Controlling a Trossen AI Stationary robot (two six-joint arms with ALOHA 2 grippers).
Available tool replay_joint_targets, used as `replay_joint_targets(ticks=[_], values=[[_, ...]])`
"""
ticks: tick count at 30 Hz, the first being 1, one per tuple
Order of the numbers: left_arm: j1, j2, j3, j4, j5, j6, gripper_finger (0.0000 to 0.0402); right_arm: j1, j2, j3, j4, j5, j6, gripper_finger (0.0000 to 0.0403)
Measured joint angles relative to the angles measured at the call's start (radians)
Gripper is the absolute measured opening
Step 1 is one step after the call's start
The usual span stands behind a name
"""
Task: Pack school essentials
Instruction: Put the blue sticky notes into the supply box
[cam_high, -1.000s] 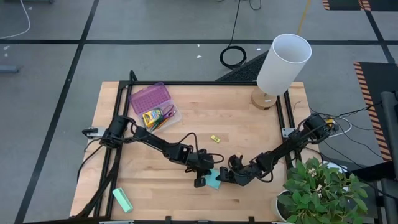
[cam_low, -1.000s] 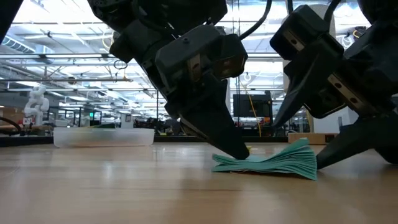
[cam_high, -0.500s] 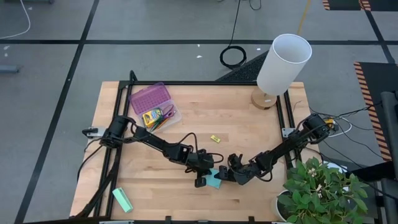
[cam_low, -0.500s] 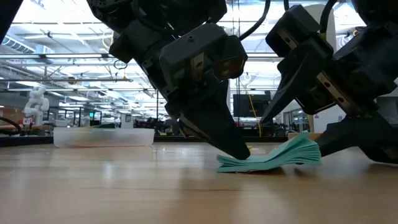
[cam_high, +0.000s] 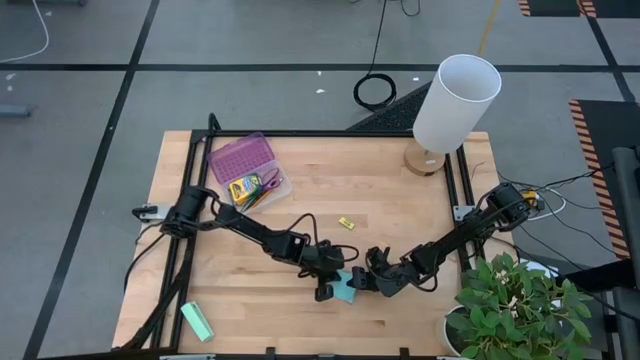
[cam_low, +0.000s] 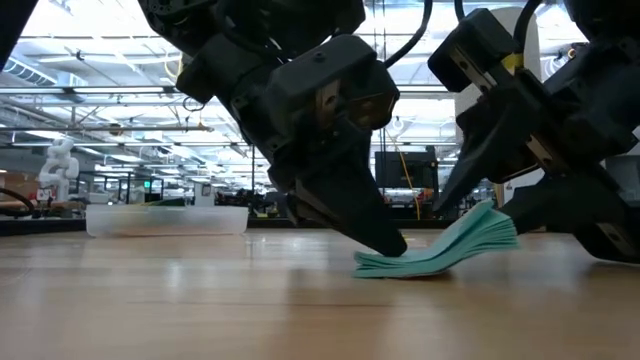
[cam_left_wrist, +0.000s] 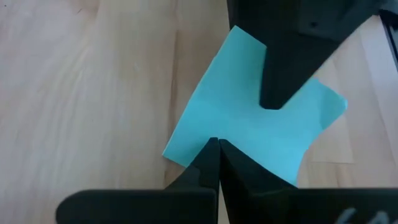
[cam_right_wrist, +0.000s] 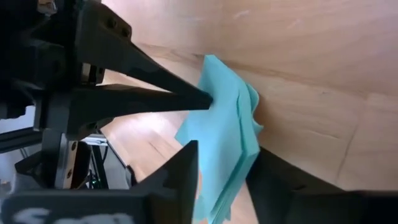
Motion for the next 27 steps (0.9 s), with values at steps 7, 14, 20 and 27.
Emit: replay_joint_targets(ticks=[7,14,20,27], values=[[0.0,0.0,0.0,0.028,0.0,-0.025,0.0004,0.0,0.0,0.0,-0.021,-0.003,0.005,0.0042],[0.008,-0.016,0.0,0.01,0.057,-0.062,0.0018,0.0,-0.001,0.0,-0.019,-0.014,-0.035,0.0013],[0.027,-0.162,-0.008,-0.163,0.154,-0.102,0.0064,0.001,-0.035,0.0,0.017,-0.082,-0.225,0.0023],[0.013,-0.406,-0.006,-0.375,0.01,-0.103,0.0169,0.007,-0.128,0.0,0.018,-0.105,-0.594,0.0011]])
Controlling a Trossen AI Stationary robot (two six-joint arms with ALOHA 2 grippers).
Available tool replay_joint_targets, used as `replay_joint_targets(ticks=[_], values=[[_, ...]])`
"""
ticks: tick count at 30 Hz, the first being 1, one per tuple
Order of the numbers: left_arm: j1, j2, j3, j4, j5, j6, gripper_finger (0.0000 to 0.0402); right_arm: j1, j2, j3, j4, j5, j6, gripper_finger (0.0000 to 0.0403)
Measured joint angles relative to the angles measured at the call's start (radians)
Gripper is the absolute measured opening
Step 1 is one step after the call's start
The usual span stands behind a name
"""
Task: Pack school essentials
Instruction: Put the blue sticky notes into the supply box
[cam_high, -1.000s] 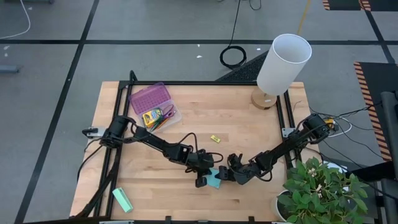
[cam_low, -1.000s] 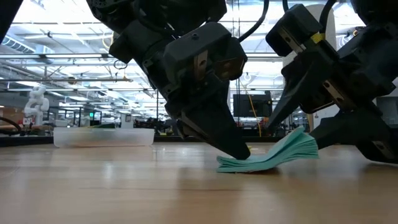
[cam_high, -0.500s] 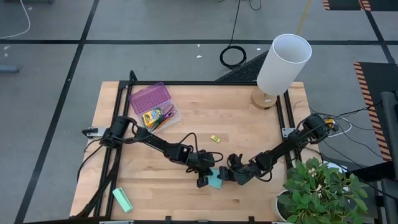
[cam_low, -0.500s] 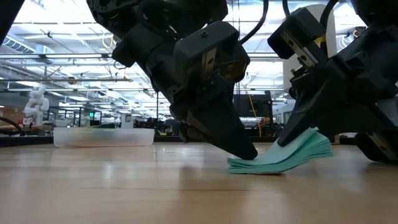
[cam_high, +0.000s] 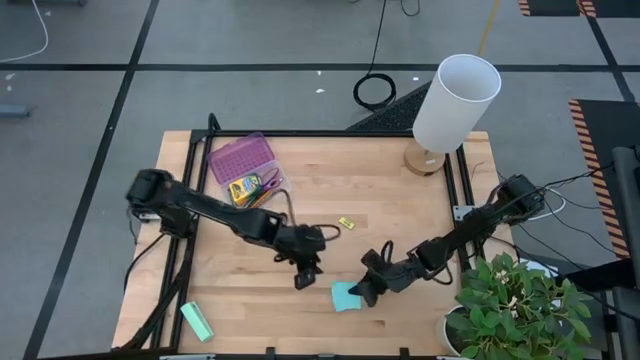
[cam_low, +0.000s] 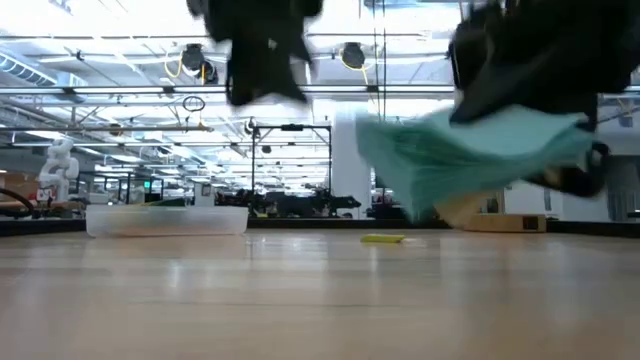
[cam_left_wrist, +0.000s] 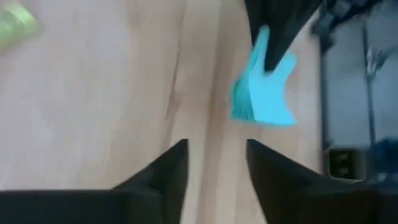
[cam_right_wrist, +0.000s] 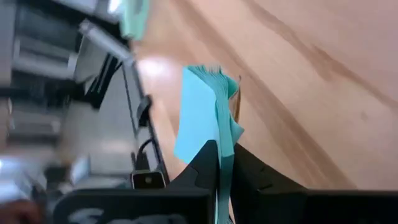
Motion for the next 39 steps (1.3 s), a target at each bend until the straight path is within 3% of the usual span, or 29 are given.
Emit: replay_joint_targets(ticks=[3,8,15,19,23,29,39], values=[[-0.013,-0.087,0.005,0.015,-0.064,-0.041,0.0225,0.0,-0.043,-0.001,-0.007,0.003,-0.227,0.0014],[-0.039,-0.121,0.004,0.064,-0.124,-0.091,0.0305,0.0,-0.103,0.001,0.019,0.054,-0.673,0.0014],[-0.09,-0.1,0.005,0.187,-0.223,-0.101,0.0339,-0.009,-0.13,0.0,0.11,0.057,-1.21,0.0015],[-0.109,-0.105,0.005,0.241,-0.274,-0.081,0.034,-0.008,-0.13,0.0,0.125,0.137,-1.339,0.0015],[-0.123,-0.104,0.005,0.214,-0.282,-0.082,0.034,-0.011,-0.13,0.0,0.134,0.216,-1.449,0.0015],[-0.142,-0.104,0.005,0.196,-0.379,-0.001,0.034,-0.021,-0.13,0.0,0.145,0.302,-1.601,0.0015],[-0.097,-0.062,0.006,0.143,-0.398,0.094,0.0328,-0.071,-0.13,0.0,0.159,0.373,-1.7,0.0015]])
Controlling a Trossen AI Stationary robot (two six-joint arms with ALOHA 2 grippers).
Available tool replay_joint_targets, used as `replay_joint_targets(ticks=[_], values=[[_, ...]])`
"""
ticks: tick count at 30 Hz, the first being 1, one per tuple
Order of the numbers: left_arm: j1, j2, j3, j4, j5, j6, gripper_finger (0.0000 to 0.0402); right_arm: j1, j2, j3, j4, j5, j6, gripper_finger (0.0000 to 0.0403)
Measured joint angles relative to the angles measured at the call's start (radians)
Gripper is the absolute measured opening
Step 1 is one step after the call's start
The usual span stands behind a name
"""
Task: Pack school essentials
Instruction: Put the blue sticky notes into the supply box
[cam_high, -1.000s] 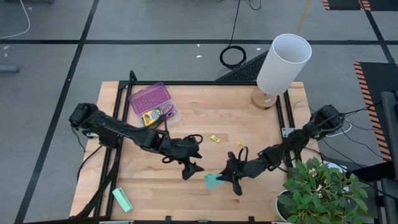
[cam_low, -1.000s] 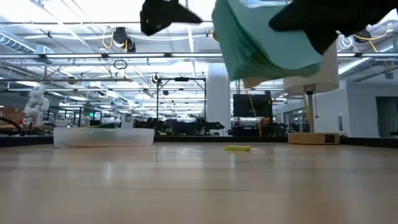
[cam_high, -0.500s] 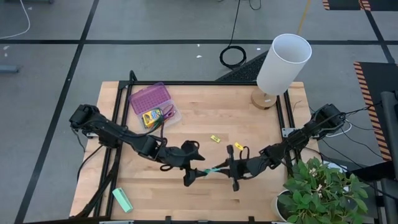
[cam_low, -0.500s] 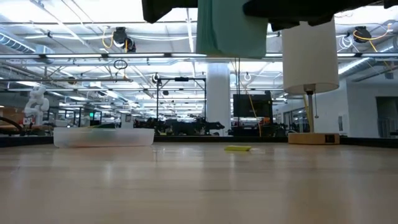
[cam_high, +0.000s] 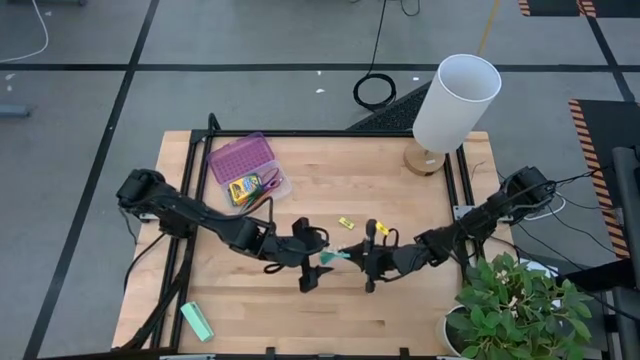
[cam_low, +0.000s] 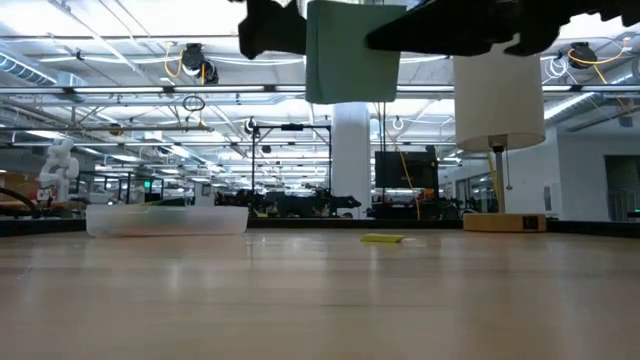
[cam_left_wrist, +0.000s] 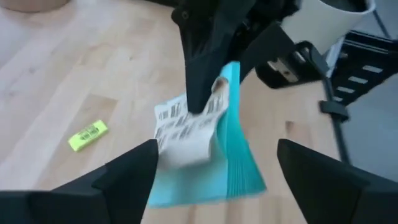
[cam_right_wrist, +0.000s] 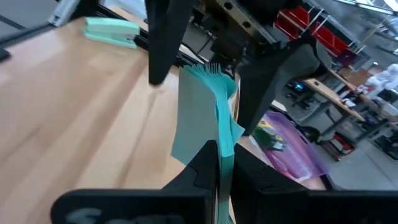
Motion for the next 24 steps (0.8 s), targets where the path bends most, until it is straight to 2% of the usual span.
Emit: replay_joint_targets(ticks=[3,7,12,14,15,19,24], values=[[0.017,0.016,0.0,-0.011,-0.007,0.021,0.0293,-0.023,0.0,0.0,0.006,0.001,-0.013,0.0015],[0.038,0.027,0.0,-0.068,-0.035,0.016,0.0224,-0.049,0.0,0.0,0.009,0.0,-0.013,0.0016],[0.061,0.022,0.0,-0.097,-0.059,0.043,0.0097,-0.071,0.0,0.0,0.012,-0.003,0.0,0.0016],[0.069,0.01,0.0,-0.101,-0.058,0.072,0.0036,-0.077,0.0,0.0,0.02,-0.003,0.064,0.0017],[0.072,0.002,0.0,-0.102,-0.058,0.08,0.0021,-0.078,0.0,0.001,0.024,-0.002,0.109,0.0019],[0.086,-0.028,0.0,-0.113,-0.076,0.192,0.0018,-0.073,0.0,0.002,0.026,-0.002,0.29,0.0051],[0.084,-0.105,0.001,-0.106,-0.064,0.444,0.0011,-0.039,-0.041,0.001,0.044,-0.006,0.608,0.0128]])
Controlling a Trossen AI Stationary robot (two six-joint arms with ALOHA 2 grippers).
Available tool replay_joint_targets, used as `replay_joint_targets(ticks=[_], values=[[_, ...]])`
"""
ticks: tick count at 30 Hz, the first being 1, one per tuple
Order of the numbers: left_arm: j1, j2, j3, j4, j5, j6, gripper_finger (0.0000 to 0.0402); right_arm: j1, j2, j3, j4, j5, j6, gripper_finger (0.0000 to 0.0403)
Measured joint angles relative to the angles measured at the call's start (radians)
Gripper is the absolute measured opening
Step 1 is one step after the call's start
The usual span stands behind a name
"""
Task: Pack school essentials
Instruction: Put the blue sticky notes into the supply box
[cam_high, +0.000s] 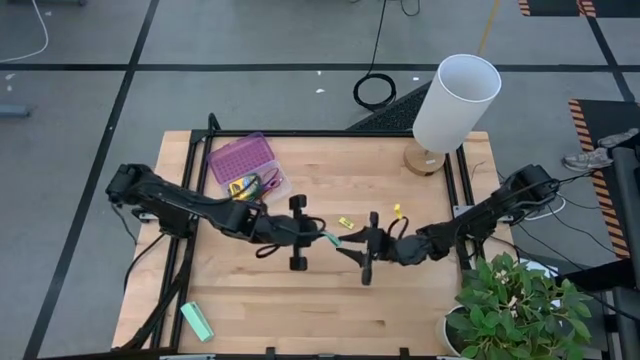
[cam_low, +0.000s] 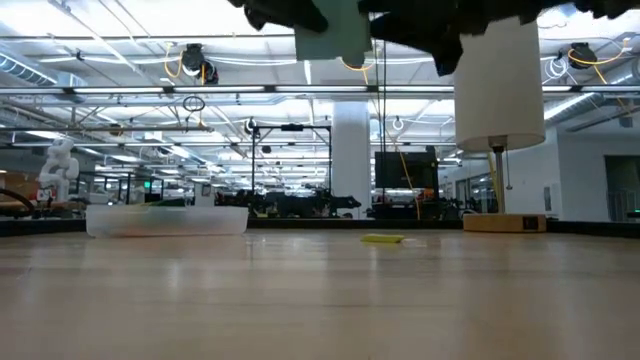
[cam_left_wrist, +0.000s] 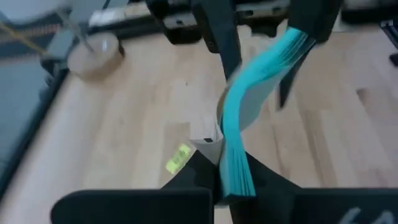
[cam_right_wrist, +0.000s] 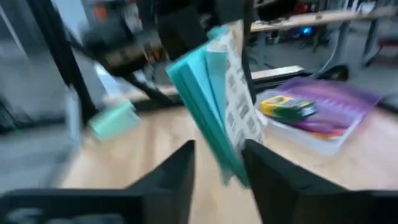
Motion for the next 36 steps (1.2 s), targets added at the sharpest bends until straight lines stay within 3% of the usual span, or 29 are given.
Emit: replay_joint_targets(ticks=[8,13,17,22,29,36], values=[[0.002,-0.067,0.001,-0.005,0.109,0.193,0.001,-0.006,-0.159,-0.001,0.04,-0.005,0.371,0.027],[0.001,-0.065,0.001,0.0,0.125,0.249,0.0013,-0.068,-0.251,-0.001,0.061,-0.016,0.638,0.029],[0.006,-0.065,0.0,-0.003,0.127,0.285,0.001,-0.12,-0.267,-0.001,0.056,-0.109,0.803,0.026],[0.009,-0.065,0.001,-0.003,0.128,0.298,0.0013,-0.149,-0.243,-0.001,0.037,-0.214,0.939,0.0178],[0.017,-0.06,0.0,-0.005,0.135,0.303,0.001,-0.148,-0.212,-0.001,0.027,-0.266,0.928,0.0061],[0.018,-0.06,0.0,-0.005,0.138,0.307,0.0013,-0.15,-0.206,-0.001,0.026,-0.269,0.882,0.0004]])
